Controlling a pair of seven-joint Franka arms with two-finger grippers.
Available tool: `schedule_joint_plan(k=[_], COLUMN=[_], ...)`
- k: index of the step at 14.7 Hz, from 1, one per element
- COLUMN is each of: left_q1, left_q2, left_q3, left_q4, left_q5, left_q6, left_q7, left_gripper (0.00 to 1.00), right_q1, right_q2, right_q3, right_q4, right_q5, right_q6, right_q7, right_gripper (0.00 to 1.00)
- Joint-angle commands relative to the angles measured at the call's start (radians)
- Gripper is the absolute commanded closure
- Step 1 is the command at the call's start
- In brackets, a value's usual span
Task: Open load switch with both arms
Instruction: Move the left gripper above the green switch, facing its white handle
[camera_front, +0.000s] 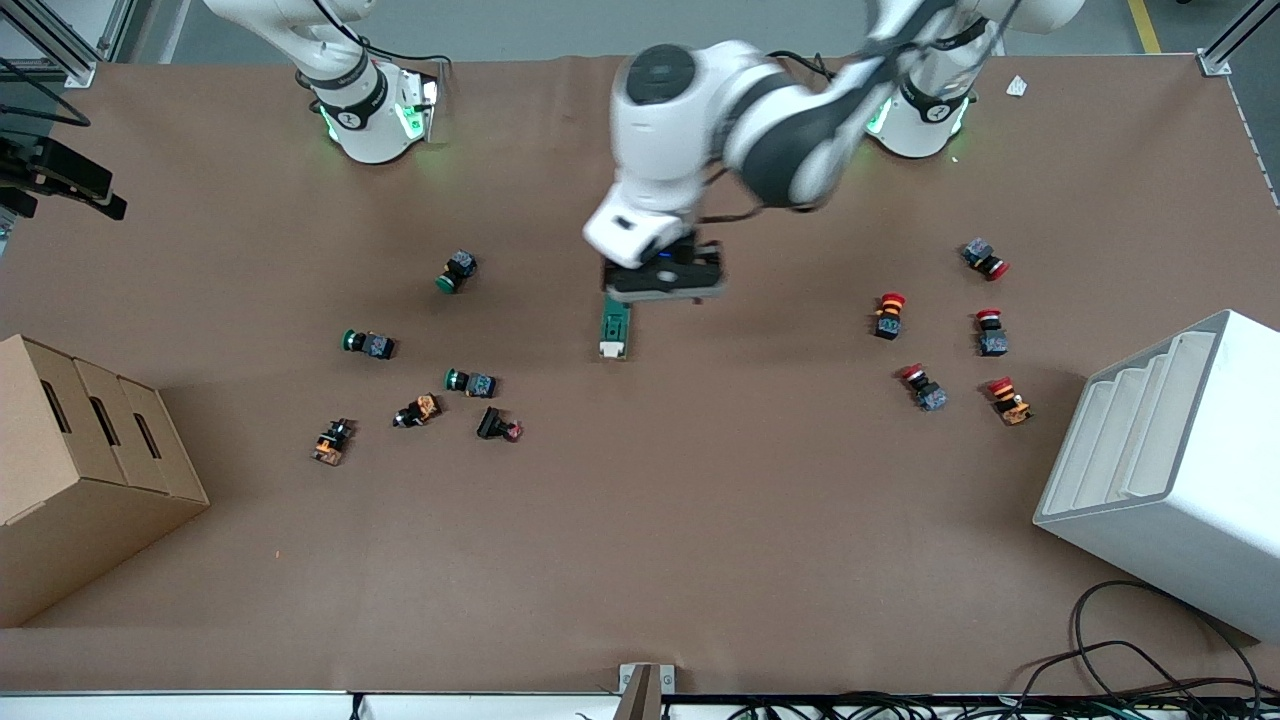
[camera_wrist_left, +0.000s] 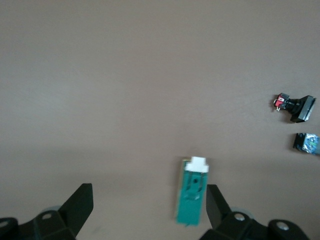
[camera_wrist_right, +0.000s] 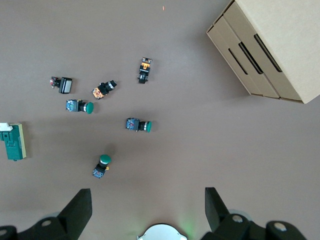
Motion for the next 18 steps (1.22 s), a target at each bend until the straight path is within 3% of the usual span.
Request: schedule_joint_plan(k=[1, 6, 9, 12, 16, 18], left_q1=[-0.101, -0.227, -0.26, -0.267, -0.269, -0.269], left_q2=[0.119, 0.248, 0.269, 0.273, 0.302, 0.322], left_q3=[0.003, 0.002, 0.002, 0.003, 0.005, 0.005], left_q4=[0.034, -0.037, -0.115, -0.207, -0.273, -0.273], left_q5=[0.215, 0.639, 0.866, 1.071, 1.299, 1.368], left_q6=[0.06, 0.104, 0.115, 0.115, 0.098, 0.063], left_q7=[-0.274, -0.71, -0.901, -1.042, -1.237, -1.295], left_gripper=[0.0, 0.0, 0.01, 0.01, 0.01, 0.01], right_q1=[-0.005, -0.011, -0.011, 0.003, 0.121, 0.185], right_q2=[0.026, 0.155, 0.264, 0.28, 0.281, 0.298], right_q3=[0.001, 0.0, 0.0, 0.001, 0.006, 0.006], right_q4=[0.008, 0.01, 0.017, 0.018, 0.007, 0.001], right_q5=[0.004, 0.004, -0.01, -0.006, 0.013, 0.074], right_q6=[0.009, 0.012, 0.03, 0.058, 0.058, 0.073], right_q7=[-0.002, -0.002, -0.005, 0.024, 0.405, 0.619], right_gripper=[0.0, 0.0, 0.0, 0.0, 0.0, 0.0])
